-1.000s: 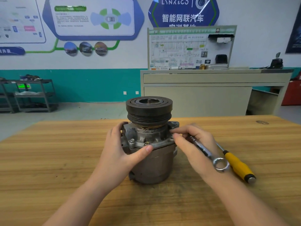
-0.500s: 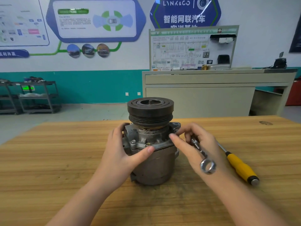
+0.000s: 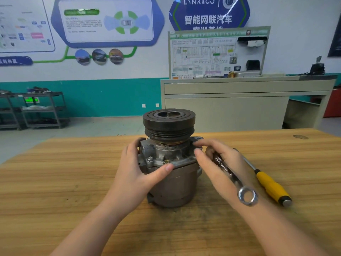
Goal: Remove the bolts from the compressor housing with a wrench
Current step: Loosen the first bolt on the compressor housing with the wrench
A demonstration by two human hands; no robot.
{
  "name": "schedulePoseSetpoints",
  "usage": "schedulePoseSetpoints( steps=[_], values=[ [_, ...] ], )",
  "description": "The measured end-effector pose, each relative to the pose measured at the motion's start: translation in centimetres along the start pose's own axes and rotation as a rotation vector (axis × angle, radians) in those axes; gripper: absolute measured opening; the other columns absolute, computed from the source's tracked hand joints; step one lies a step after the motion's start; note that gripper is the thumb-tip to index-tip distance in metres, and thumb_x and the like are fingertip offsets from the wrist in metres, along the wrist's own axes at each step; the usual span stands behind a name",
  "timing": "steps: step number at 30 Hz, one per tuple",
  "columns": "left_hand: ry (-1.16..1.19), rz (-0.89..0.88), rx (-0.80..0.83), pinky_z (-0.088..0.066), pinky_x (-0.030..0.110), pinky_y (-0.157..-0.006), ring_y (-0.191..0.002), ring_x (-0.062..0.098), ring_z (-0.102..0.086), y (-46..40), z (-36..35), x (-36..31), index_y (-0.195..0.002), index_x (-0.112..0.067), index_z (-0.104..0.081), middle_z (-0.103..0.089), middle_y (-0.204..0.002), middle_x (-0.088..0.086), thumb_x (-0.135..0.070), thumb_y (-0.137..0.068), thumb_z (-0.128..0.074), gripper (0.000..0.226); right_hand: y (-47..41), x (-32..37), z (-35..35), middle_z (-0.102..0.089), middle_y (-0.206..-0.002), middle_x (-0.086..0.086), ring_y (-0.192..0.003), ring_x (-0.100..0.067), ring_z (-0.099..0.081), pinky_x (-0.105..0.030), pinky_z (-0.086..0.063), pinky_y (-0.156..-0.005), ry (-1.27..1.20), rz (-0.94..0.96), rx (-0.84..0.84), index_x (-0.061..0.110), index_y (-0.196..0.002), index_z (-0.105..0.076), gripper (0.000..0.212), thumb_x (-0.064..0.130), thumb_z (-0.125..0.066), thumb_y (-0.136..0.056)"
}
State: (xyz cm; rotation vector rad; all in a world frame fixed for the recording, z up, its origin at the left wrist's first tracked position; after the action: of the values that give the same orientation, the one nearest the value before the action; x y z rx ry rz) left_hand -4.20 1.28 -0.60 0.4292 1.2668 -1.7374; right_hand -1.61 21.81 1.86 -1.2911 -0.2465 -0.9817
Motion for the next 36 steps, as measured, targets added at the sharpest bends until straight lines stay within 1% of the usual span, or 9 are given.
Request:
schedulePoseSetpoints(
  steps=[5, 9, 13, 17, 20, 24, 29, 33, 36],
  values=[
    [0.001, -0.001, -0.002, -0.036, 0.007, -0.081, -0.117, -0.011, -0.041, -0.04, -0.05, -0.09, -0.137, -0.037, -0.032, -0.043, -0.130, -0.019, -0.081, -0.050, -0.061, 0.102, 0.06, -0.31, -0.22, -0.047, -0.061, 0.007, -0.063, -0.006, -0.047, -0.019, -0.036, -0.060, -0.021, -0.005, 0.025, 0.033, -0.082, -0.065, 0.013, 0.021, -0.069, -0.085],
    [0.004, 0.006, 0.002, -0.036, 0.008, -0.083, -0.116, -0.007, -0.043, 0.01, -0.06, -0.08, -0.138, -0.038, -0.030, -0.042, -0.130, -0.019, -0.082, -0.051, -0.062, 0.102, 0.12, -0.28, -0.06, -0.054, -0.060, 0.007, -0.060, -0.003, -0.052, -0.008, -0.038, -0.054, -0.036, -0.004, -0.006, 0.033, -0.085, -0.065, 0.019, 0.014, -0.065, -0.088],
    [0.022, 0.015, -0.005, -0.036, 0.010, -0.085, -0.118, -0.004, -0.044, -0.02, -0.01, 0.02, -0.135, -0.038, -0.032, -0.041, -0.126, -0.023, -0.083, -0.052, -0.065, 0.100, 0.07, -0.59, -0.14, -0.047, -0.060, 0.003, -0.057, -0.002, -0.047, -0.011, -0.038, -0.055, -0.059, -0.026, 0.014, 0.025, -0.079, -0.061, 0.010, 0.023, -0.069, -0.085],
    [0.019, 0.009, 0.000, -0.036, 0.009, -0.084, -0.116, -0.007, -0.043, 0.01, -0.05, -0.05, -0.139, -0.034, -0.032, -0.043, -0.131, -0.017, -0.077, -0.054, -0.065, 0.101, -0.11, -0.71, 0.10, -0.060, -0.064, 0.003, -0.064, -0.008, -0.055, -0.012, -0.041, -0.054, -0.029, -0.017, -0.033, 0.027, -0.075, -0.066, 0.015, 0.017, -0.068, -0.086],
    [0.019, 0.002, -0.002, -0.037, 0.010, -0.085, -0.116, -0.005, -0.045, 0.01, -0.02, -0.13, -0.140, -0.031, -0.033, -0.044, -0.132, -0.014, -0.073, -0.053, -0.066, 0.102, 0.00, -0.93, -0.10, -0.049, -0.057, 0.011, -0.054, -0.001, -0.047, -0.009, -0.036, -0.050, -0.081, -0.042, -0.001, 0.028, -0.077, -0.065, 0.009, 0.028, -0.072, -0.083],
    [0.011, 0.005, 0.004, -0.036, 0.010, -0.084, -0.117, -0.005, -0.044, 0.03, -0.02, -0.13, -0.141, -0.032, -0.031, -0.043, -0.133, -0.015, -0.076, -0.052, -0.064, 0.104, 0.00, -0.79, -0.29, -0.059, -0.065, 0.014, -0.067, 0.000, -0.056, -0.007, -0.040, -0.058, -0.006, -0.003, -0.010, 0.035, -0.079, -0.066, 0.018, 0.019, -0.064, -0.087],
    [0.013, 0.009, 0.002, -0.036, 0.010, -0.085, -0.118, -0.001, -0.044, -0.02, -0.03, -0.17, -0.141, -0.031, -0.032, -0.043, -0.133, -0.014, -0.075, -0.051, -0.064, 0.105, -0.03, -0.72, -0.21, -0.050, -0.061, -0.005, -0.054, -0.004, -0.049, -0.010, -0.039, -0.052, -0.082, -0.020, 0.003, 0.032, -0.085, -0.061, 0.008, 0.027, -0.067, -0.087],
    [-0.006, 0.023, 0.001, -0.036, 0.010, -0.083, -0.118, 0.002, -0.045, 0.02, 0.06, -0.15, -0.142, -0.028, -0.031, -0.043, -0.134, -0.013, -0.077, -0.050, -0.063, 0.109, -0.12, -0.54, 0.00, -0.056, -0.066, 0.003, -0.058, -0.002, -0.052, -0.008, -0.039, -0.051, -0.054, 0.025, -0.033, 0.036, -0.079, -0.064, 0.029, 0.009, -0.063, -0.088],
    [-0.015, 0.030, 0.002, -0.036, 0.012, -0.085, -0.117, 0.002, -0.045, -0.07, 0.11, -0.15, -0.142, -0.027, -0.032, -0.043, -0.133, -0.012, -0.076, -0.050, -0.065, 0.109, -0.14, -0.67, -0.16, -0.053, -0.062, 0.002, -0.055, -0.003, -0.051, -0.010, -0.037, -0.049, -0.070, 0.008, -0.012, 0.035, -0.084, -0.064, 0.012, 0.025, -0.068, -0.087]
  ],
)
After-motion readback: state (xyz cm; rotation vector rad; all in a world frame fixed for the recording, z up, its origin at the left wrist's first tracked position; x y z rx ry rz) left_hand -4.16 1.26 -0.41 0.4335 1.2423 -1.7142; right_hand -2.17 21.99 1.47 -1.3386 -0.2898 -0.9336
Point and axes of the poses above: each hand's wrist, its own y-axis away from the middle knuckle, its own z-axis out of the back of the hand, x = y × z, the point moved 7 cm from there along -y, towards the middle knuckle
